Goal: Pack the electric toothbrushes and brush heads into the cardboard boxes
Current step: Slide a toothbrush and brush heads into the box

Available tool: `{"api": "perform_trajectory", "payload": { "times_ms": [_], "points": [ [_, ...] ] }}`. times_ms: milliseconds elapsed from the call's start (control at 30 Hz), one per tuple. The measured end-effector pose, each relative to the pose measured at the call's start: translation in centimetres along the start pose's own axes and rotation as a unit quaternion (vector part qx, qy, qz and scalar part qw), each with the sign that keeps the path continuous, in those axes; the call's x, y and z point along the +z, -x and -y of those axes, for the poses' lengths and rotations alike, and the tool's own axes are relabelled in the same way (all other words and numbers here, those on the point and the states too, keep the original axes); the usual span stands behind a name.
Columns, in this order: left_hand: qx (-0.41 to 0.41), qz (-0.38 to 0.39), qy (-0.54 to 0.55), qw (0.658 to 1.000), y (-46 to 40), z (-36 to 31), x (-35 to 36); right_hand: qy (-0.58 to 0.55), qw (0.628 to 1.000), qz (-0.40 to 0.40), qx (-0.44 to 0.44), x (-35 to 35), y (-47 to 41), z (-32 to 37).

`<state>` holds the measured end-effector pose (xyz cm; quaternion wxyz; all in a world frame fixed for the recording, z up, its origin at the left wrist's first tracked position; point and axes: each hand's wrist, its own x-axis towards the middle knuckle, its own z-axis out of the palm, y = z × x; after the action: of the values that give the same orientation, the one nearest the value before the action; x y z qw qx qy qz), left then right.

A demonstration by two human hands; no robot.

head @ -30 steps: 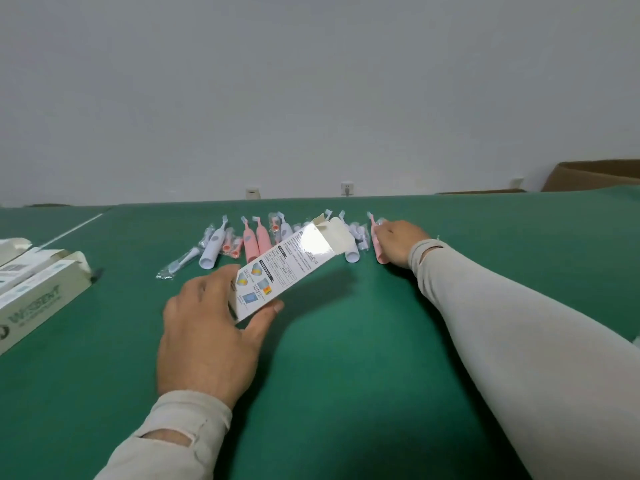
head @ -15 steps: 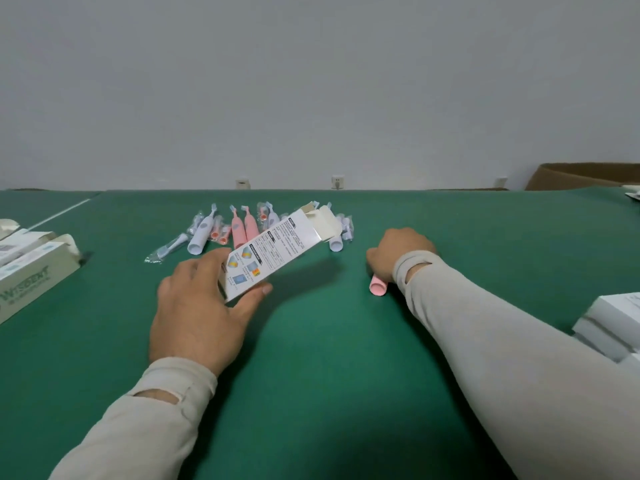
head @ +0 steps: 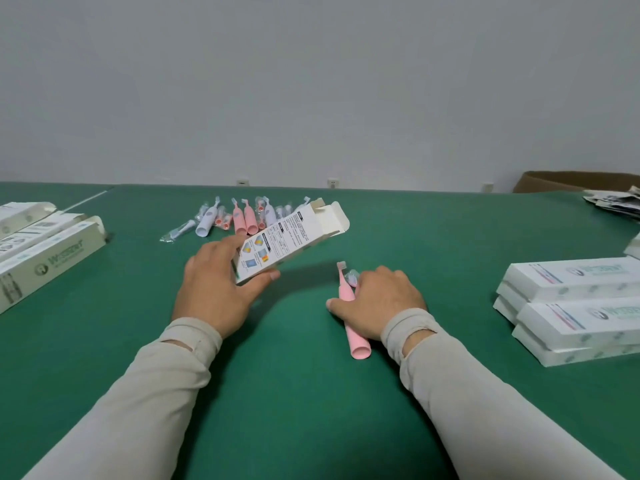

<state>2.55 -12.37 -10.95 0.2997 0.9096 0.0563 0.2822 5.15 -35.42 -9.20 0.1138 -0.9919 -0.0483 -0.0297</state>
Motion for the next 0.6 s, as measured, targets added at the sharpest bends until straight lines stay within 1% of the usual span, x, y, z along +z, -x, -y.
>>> {"api": "perform_trajectory", "payload": {
  "times_ms": [33, 67, 133, 167, 200, 233, 300, 333, 367, 433, 467, 533, 600],
  "points": [
    [-0.003, 0.002, 0.003, 1.000, 0.0, -0.1, 0.0, -0.002, 1.000, 0.005, 0.004, -0.1, -0.1, 0.0],
    [-0.005, 0.002, 0.006, 1.000, -0.1, -0.1, 0.0, -0.031, 0.999, 0.008, 0.008, -0.1, -0.2, -0.2],
    [-0.006, -0.001, 0.008, 1.000, -0.2, 0.1, 0.0, -0.165, 0.986, 0.011, 0.015, -0.5, -0.2, -0.6],
    [-0.006, 0.000, 0.006, 1.000, -0.3, 0.3, -0.1, -0.246, 0.969, -0.006, 0.014, -0.9, -0.3, -1.0],
    [-0.005, 0.002, 0.001, 1.000, -0.4, 0.4, -0.1, -0.324, 0.945, -0.042, 0.010, -1.5, -0.4, -1.6],
    [-0.003, 0.003, -0.007, 1.000, -0.5, 0.6, -0.1, -0.396, 0.913, -0.093, 0.007, -2.2, -0.6, -2.2],
    [0.002, 0.003, -0.026, 1.000, -0.7, 0.8, 0.2, -0.520, 0.832, -0.192, 0.014, -3.6, -1.1, -3.7],
    [0.005, 0.004, -0.033, 0.999, -0.7, 0.8, 0.3, -0.570, 0.793, -0.215, 0.023, -4.1, -1.3, -4.4],
    [0.008, 0.007, -0.038, 0.999, -0.8, 0.9, 0.4, -0.611, 0.762, -0.212, 0.030, -4.4, -1.4, -5.1],
    [0.018, 0.023, -0.049, 0.998, -0.8, 1.1, 0.6, -0.672, 0.717, -0.182, 0.028, -4.3, -1.7, -5.8],
    [0.021, 0.031, -0.053, 0.998, -0.8, 1.2, 0.6, -0.688, 0.704, -0.172, 0.023, -4.0, -1.8, -6.0],
    [0.020, 0.038, -0.055, 0.998, -0.9, 1.4, 0.6, -0.694, 0.697, -0.181, 0.017, -3.5, -2.0, -5.9],
    [0.016, 0.039, -0.055, 0.998, -0.9, 1.4, 0.5, -0.708, 0.678, -0.198, 0.012, -3.4, -2.1, -5.5]
  ]
}}
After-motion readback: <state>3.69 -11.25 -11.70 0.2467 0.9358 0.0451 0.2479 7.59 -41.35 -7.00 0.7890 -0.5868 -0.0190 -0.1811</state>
